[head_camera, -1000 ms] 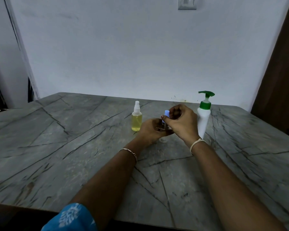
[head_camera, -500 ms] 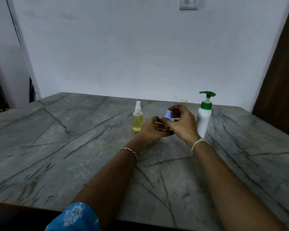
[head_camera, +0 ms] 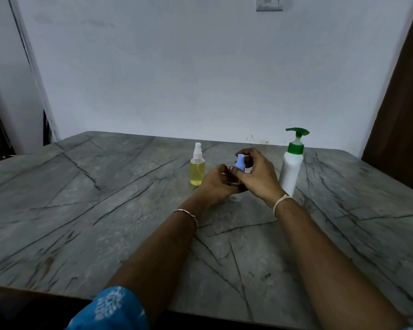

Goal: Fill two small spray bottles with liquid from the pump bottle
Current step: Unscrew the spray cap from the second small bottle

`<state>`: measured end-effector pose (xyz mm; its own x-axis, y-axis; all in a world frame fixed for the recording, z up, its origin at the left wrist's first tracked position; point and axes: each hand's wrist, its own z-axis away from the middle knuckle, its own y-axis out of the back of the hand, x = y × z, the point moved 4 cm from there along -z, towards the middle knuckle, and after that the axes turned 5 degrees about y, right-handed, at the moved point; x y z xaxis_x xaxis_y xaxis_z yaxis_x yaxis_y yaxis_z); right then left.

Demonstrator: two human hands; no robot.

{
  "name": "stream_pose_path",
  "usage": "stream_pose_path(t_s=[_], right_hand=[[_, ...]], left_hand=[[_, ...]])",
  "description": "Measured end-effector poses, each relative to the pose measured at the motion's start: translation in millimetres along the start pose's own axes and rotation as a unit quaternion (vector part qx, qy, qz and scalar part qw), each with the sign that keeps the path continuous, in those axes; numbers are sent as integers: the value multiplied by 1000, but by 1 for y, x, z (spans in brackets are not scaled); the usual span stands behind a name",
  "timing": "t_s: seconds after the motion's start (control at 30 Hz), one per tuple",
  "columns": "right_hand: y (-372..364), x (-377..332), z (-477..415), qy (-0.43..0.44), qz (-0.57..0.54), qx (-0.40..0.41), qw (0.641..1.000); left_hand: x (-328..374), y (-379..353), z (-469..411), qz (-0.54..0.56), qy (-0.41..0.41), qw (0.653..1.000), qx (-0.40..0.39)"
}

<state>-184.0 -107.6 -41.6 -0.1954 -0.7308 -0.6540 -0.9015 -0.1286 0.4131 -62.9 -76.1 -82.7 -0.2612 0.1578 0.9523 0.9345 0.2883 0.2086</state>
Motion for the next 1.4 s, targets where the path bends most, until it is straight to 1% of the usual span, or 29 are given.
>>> stream_pose_path(t_s=[0.07,0.17,0.3,0.4,0.5,0.63,0.8,0.9,1.03,1.13,1.2,1.23,1.33,1.4], right_hand=[[7,4,0,-16,2,6,1000],[11,6,2,-38,-19,-8,999],[3,-2,4,-15,-33,-25,999],[-3,-5,5,0,-55,-29,998],[-1,-6,3,1,-74,7,997],[9,-11,0,36,-93,84,992],[22,-16,0,66,-89,170,979],[26,-18,0,65,-112,203,971],[28,-16,-1,30,-163,217,962],[21,-9,-1,-45,-231,186,954],[14,-6,0,-80,-258,150,951],[10,-4,1,-90,-261,129,952],[-5,0,4,-120,-245,61,960],[-15,4,6,-132,-215,26,967]], left_hand=[[-1,0,0,14,4,1000,3],[-3,0,-1,28,12,999,8],[2,1,1,-21,-13,1000,14],[1,1,0,-29,-8,999,11],[1,0,0,-22,3,1000,8],[4,1,3,-4,22,1000,1],[7,10,7,24,59,998,-12],[10,22,11,3,80,996,-31],[14,45,19,-28,98,994,-33],[16,72,26,-40,128,991,-20],[14,93,29,-43,147,988,3],[13,102,30,-47,151,987,29],[3,125,28,-62,144,976,148],[-2,134,25,-65,133,965,216]])
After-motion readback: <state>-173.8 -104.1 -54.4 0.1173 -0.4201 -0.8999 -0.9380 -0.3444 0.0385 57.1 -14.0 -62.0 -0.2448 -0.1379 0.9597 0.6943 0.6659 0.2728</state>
